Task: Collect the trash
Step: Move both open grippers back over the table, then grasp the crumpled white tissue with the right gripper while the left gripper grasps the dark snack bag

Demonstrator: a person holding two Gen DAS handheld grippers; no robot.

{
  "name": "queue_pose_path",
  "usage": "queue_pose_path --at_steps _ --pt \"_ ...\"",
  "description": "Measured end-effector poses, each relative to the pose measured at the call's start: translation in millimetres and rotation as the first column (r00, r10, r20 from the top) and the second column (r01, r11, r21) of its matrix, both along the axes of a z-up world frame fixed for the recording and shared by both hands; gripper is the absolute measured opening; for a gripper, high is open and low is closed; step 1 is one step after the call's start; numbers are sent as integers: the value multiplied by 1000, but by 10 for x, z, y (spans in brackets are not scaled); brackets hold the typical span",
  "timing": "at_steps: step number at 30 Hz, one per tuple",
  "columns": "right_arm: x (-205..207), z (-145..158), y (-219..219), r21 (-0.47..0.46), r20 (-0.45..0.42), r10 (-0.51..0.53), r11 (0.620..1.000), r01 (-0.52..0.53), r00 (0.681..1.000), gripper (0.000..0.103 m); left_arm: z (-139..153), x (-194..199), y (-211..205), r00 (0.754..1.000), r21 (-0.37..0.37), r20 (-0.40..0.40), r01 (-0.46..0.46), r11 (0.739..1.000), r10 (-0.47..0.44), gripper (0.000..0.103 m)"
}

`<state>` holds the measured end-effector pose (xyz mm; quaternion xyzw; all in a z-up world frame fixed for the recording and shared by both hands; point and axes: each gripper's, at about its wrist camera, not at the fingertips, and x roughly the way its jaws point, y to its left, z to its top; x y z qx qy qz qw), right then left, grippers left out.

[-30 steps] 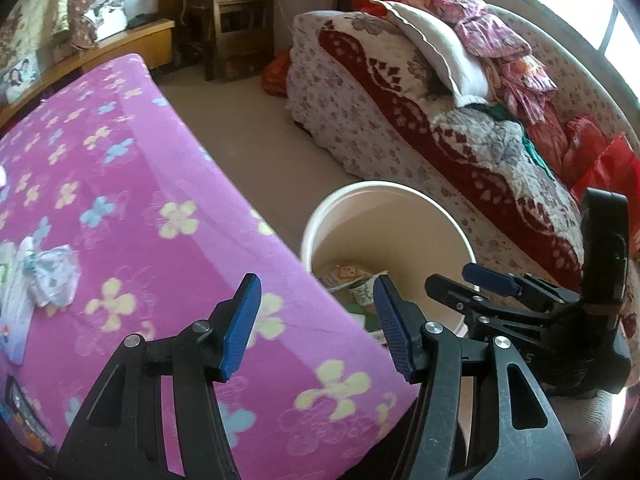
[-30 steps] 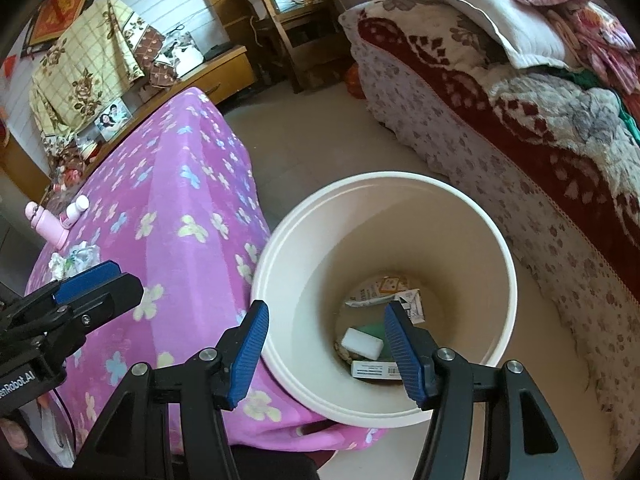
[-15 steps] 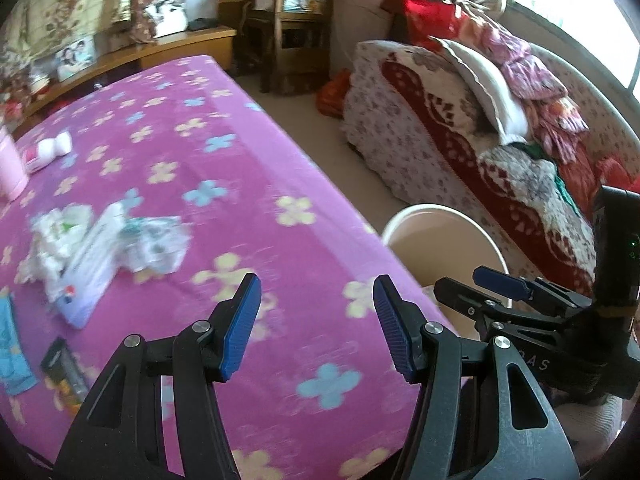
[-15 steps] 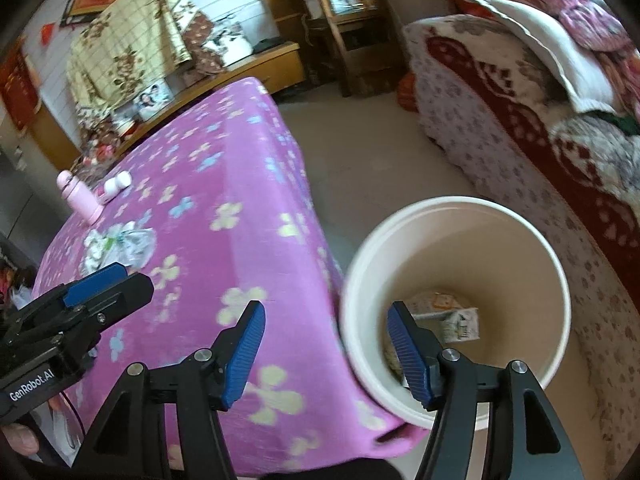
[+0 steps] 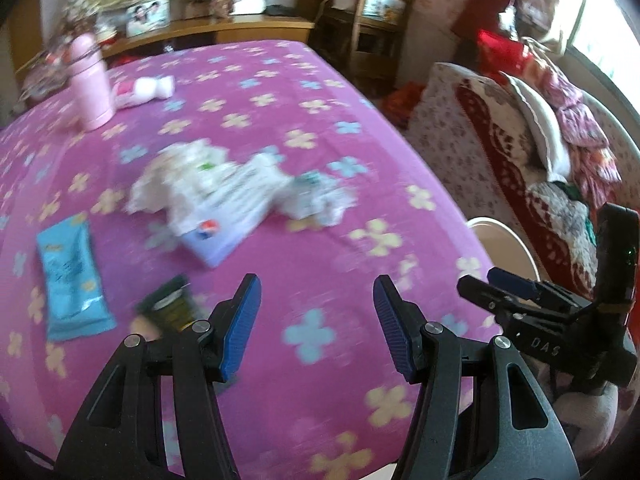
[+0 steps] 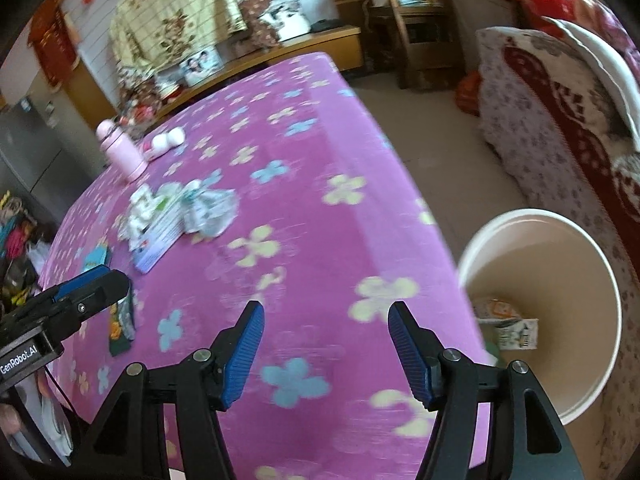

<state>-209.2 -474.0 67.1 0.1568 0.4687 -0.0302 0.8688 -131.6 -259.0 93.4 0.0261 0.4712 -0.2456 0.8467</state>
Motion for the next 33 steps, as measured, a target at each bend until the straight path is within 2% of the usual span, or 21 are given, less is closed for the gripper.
queue_pose_path --at_steps 7,12,17,24,33 --pt "222 -50 379 13 -9 76 997 -76 997 65 -142 24 615 996 -10 -47 -82 997 82 57" --pt "376 -116 599 16 -36 128 992 -128 991 67 -310 70 900 983 -32 -115 -145 989 140 57" --pt "538 -170 763 31 -48 166 986 -164 985 67 -425 118 892 977 -60 -143 -170 984 160 57" --pt "865 -113 902 8 5 210 978 -210 978 73 -565 277 807 970 -65 -163 -192 979 179 57" --pt "1463 -263 877 -41 -16 211 977 -212 977 73 -574 384 751 973 -49 -132 -195 980 187 57"
